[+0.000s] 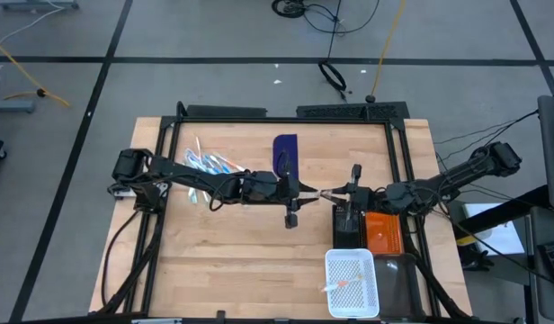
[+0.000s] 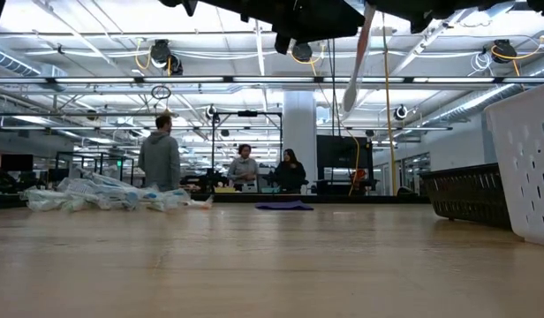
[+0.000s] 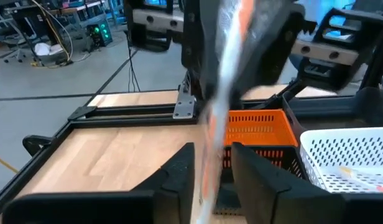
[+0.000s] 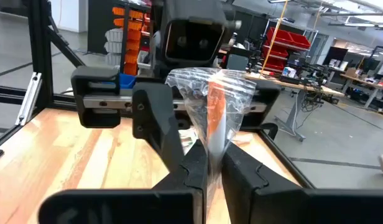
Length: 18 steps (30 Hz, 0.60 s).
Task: Pick & Place Toothbrushes
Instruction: Put the orange toothbrush into the white bin
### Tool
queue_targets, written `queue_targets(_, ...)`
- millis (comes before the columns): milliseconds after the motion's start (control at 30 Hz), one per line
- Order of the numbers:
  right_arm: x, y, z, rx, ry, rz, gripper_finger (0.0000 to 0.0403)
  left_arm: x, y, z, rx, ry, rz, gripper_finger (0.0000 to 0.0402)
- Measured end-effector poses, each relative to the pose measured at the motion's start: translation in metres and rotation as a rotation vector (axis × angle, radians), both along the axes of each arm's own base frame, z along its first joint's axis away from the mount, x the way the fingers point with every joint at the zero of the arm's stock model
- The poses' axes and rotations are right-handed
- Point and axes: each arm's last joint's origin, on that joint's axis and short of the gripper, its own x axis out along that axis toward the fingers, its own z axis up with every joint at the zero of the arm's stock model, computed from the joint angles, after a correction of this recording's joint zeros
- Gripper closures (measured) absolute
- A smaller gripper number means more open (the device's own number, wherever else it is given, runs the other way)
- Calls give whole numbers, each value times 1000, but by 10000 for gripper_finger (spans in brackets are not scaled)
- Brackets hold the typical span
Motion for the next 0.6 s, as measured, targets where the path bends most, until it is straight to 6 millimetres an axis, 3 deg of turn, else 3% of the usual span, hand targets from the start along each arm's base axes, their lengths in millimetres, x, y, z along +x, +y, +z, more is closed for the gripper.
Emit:
queue_targets(200,-18,6,5,13,24,29,386,-10,1,5,-3,76,26,252)
queue_targets(367,-34,15,5,55,59,109,386,-16,5,6,17,124,113,246)
queue_targets(600,-52,42,4,151,103,409,386,-17,6,4,22,148,127,245)
